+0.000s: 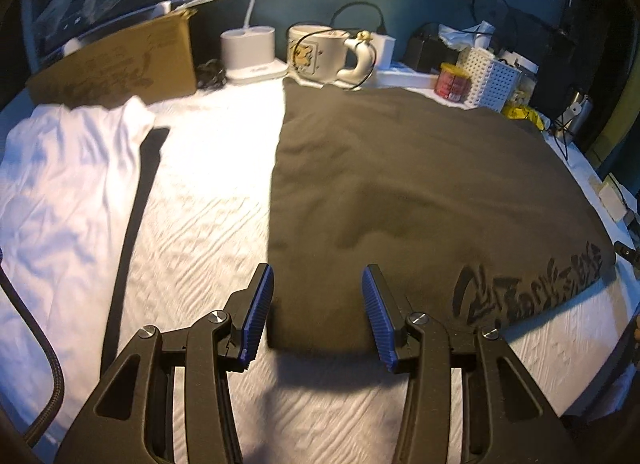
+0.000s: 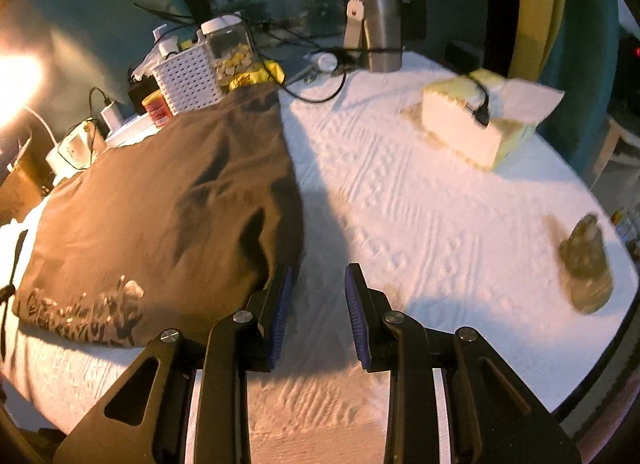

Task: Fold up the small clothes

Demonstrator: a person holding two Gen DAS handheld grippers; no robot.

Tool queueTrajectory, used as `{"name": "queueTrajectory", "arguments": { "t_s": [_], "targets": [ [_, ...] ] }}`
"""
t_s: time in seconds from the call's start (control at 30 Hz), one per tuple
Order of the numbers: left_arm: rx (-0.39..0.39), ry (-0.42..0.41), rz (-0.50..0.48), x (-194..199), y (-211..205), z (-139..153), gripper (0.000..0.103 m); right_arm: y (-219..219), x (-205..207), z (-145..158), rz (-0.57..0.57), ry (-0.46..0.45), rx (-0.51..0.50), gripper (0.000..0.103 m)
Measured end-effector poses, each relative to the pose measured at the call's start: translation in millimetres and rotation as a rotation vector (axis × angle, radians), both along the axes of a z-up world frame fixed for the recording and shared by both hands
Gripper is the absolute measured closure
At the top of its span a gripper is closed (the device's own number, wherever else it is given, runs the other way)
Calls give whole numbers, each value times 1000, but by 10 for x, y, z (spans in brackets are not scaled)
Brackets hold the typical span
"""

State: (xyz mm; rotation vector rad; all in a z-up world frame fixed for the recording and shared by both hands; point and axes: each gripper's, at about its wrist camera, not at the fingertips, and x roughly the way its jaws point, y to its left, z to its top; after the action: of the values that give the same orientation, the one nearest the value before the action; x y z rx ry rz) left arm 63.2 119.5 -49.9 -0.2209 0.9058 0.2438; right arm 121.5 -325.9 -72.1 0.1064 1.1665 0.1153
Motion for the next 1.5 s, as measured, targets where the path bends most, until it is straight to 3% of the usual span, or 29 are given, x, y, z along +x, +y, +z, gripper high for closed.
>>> {"name": "queueTrajectory", "arguments": {
  "t_s": [0.47, 0.77, 1.07, 1.13, 1.2, 1.23, 1.33, 1.5],
  "targets": [
    [-111, 35, 7, -191, 51, -173, 57, 109, 1, -134, 5, 48, 142, 73],
    [-130, 34, -12, -175, 62, -207, 57, 35, 42, -162, -41, 64, 275, 73],
    [-95, 32, -28, -153, 16, -212, 57, 249, 91, -228, -5, 47, 296, 73],
    [-89, 30, -27, -145, 8, -214, 57, 324, 97, -266, 24, 60, 294, 95],
    [-81, 32, -28, -131, -4, -217, 57, 373, 88, -250, 39, 45, 260, 98],
    [-79, 32, -31, -121, -10, -219, 58, 379, 81, -233, 43, 41, 249, 99],
    [-48, 41, -46, -106, -46, -222, 83, 290, 73, -138, 19, 16, 201, 99],
    [-51, 32, -55, -122, -24, -174, 90, 12, 30, 77, -27, -37, 120, 100]
  ]
}}
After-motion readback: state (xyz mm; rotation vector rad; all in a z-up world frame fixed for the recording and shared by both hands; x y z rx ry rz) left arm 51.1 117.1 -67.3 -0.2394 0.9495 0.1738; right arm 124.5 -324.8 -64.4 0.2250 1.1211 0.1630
